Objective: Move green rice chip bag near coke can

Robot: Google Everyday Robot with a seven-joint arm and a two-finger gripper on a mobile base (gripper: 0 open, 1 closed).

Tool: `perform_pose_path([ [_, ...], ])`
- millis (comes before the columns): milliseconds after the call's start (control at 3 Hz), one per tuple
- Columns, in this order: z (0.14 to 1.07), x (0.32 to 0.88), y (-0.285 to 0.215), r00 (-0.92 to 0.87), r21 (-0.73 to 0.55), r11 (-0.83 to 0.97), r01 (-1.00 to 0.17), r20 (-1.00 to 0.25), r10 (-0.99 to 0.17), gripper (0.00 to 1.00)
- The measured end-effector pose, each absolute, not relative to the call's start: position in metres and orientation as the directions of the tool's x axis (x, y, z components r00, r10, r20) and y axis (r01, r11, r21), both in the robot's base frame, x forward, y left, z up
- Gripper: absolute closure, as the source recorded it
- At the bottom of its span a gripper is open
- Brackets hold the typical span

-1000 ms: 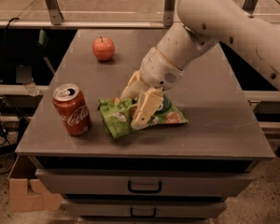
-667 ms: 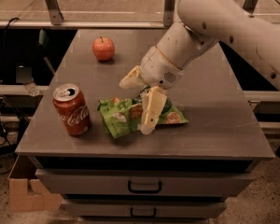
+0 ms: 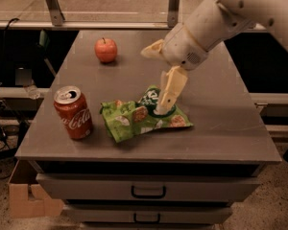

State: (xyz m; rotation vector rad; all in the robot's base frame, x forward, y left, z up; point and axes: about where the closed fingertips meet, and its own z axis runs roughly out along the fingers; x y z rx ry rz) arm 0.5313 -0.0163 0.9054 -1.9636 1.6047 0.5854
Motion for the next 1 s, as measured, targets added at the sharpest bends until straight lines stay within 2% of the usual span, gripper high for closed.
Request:
perform_pose_path([
  [667, 1.002, 0.584, -0.105, 0.165, -0.391, 0.118, -0.913, -0.617, -0.769, 0.00],
  [1000, 1.007, 0.587, -0.108, 0.167, -0.405, 0.130, -0.905, -0.619, -0.767, 0.00],
])
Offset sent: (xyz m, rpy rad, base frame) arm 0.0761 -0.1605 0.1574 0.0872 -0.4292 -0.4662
